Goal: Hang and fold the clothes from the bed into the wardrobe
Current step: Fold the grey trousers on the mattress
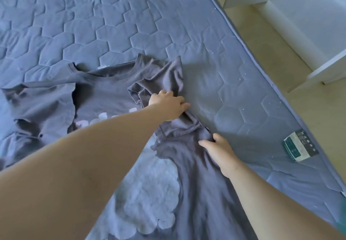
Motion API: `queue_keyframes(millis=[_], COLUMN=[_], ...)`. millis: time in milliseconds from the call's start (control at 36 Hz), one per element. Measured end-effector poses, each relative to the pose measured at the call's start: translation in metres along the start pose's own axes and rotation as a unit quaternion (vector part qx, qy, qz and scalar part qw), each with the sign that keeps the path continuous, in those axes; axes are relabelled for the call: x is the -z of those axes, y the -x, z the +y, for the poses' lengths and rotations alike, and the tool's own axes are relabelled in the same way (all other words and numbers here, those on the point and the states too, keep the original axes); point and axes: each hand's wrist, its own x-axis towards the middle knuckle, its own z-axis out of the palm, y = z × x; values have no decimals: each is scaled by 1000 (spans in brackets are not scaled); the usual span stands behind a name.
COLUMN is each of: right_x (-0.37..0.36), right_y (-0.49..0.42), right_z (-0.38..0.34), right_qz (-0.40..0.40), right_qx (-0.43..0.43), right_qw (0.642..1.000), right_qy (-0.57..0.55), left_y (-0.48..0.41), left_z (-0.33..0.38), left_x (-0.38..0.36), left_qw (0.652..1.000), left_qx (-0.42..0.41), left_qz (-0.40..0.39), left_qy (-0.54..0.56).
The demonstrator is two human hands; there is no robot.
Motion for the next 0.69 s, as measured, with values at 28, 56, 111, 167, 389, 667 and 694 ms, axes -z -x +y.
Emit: queue_keyframes(millis=[28, 56, 111, 167, 389, 667, 694], right_x=[1, 3, 4, 2, -51, -169, -182], right_y=[4, 9, 21, 37, 101, 152, 156], right_z=[0, -1, -7, -18, -86, -131, -132], right_qz=[0, 1, -1, -16, -240, -367, -377], right_qx=[9, 23, 59, 93, 134, 148, 149], right_qw=[1000, 999, 997, 994, 961, 918, 914], right_qy=[17, 35, 56, 48, 13, 10, 12], left_y=[2, 5, 11, 18, 60, 135, 141], left_z=[-1, -1, -2, -6, -73, -208, -219], left_x=[1, 4, 9, 16, 35, 30, 27], left_qw=[1000, 998, 990, 973, 861, 757, 756], left_qx=[5, 14, 36, 68, 183, 230, 240], left_qz=[12, 26, 64, 98, 197, 248, 256], left_qy=[16, 47, 121, 198, 432, 559, 553])
